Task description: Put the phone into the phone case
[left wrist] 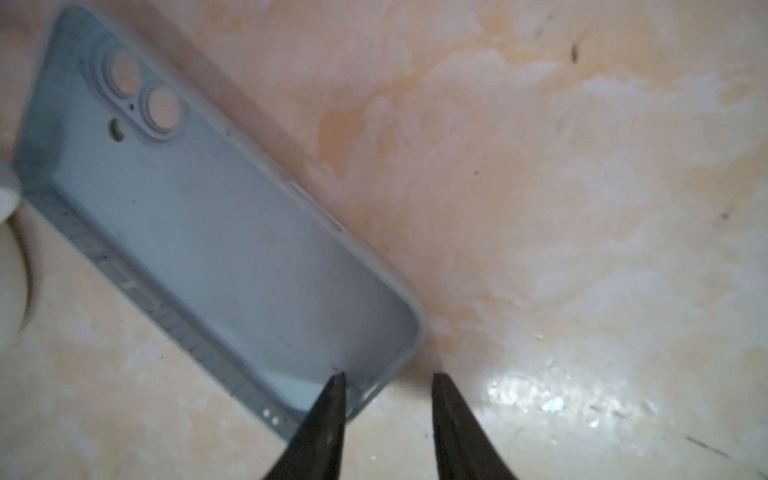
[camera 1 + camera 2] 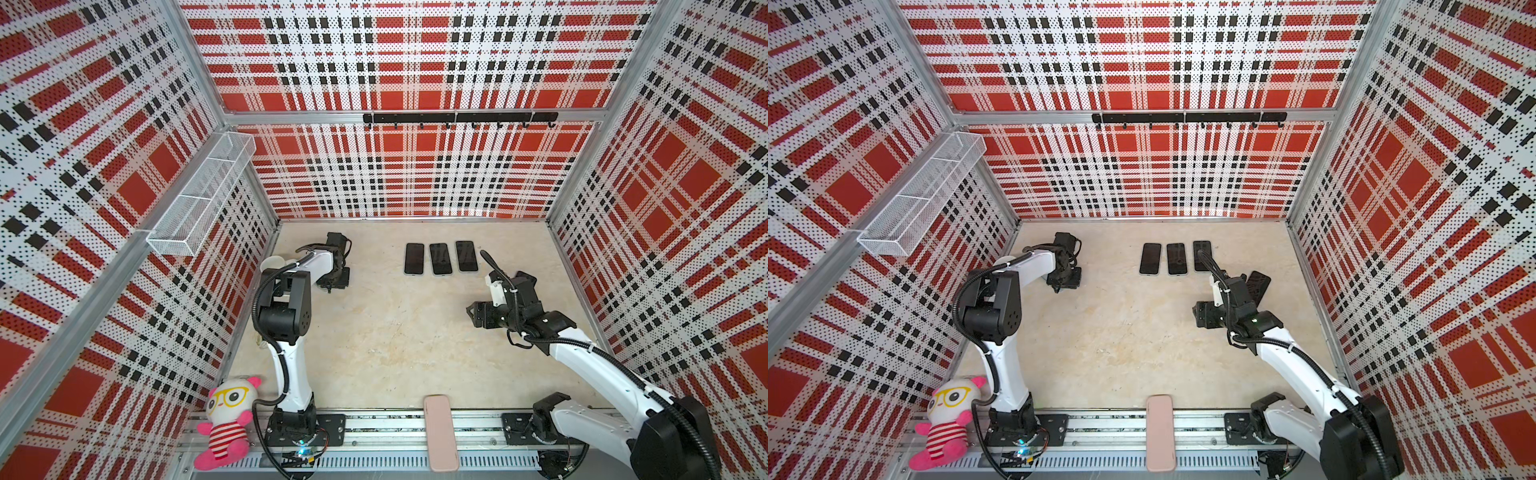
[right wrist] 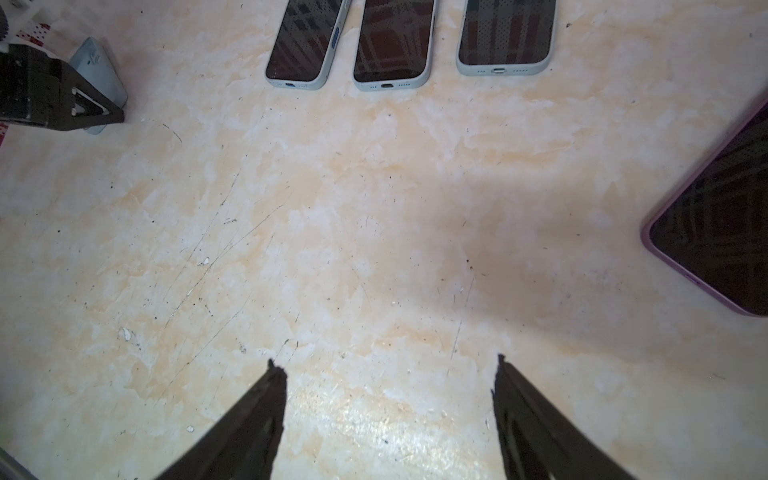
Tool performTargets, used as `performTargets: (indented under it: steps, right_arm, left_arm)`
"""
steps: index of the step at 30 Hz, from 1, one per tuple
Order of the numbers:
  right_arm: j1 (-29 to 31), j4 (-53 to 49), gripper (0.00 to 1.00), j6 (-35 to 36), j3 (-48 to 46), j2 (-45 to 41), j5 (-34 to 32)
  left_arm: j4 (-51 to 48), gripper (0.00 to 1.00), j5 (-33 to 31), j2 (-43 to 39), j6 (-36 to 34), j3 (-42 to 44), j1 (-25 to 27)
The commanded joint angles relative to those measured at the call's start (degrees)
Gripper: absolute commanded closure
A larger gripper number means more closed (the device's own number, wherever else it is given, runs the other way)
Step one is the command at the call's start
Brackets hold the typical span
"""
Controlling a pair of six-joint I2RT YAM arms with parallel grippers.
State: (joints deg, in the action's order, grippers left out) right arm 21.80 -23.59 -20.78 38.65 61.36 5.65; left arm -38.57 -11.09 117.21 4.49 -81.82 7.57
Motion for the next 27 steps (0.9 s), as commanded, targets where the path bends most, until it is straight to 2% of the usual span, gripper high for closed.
performTargets:
  steps: [1, 4, 9, 12, 19, 27]
  right_arm:
    - [-1.45, 1.55, 0.20, 0.78, -1.53, -1.73, -0.50]
    - [-2.00, 2.33, 0.19, 0.48, -2.27, -2.40, -1.86]
    - [-1.94, 1.10, 0.18, 1.35, -1.25, -2.73, -6.05]
    - [-2.11, 0.91, 0.13, 1.27, -1.06, -2.70, -8.40]
    - [-2.45, 0.04, 0.03, 0.82, -0.60, -2.54, -13.56]
    - [-3.96, -0.20, 0.06, 1.63, 0.08, -1.94, -13.45]
  left_arm:
    - [-1.25, 0.68, -0.04, -0.06, 0.01, 0.44, 3.21]
    - [-1.45, 0.73, -0.43, -0.35, 0.79, 1.09, 4.94]
    - [-1.60, 0.86, 4.77, -3.26, 4.36, 3.34, 6.14]
    - [-1.60, 0.90, 7.48, -6.08, 7.28, 4.85, 9.59]
    - [-0.71, 0.92, 12.62, -12.90, 17.97, 9.34, 17.51]
    - [1.25, 0.92, 13.12, -17.70, 31.63, 11.53, 30.70]
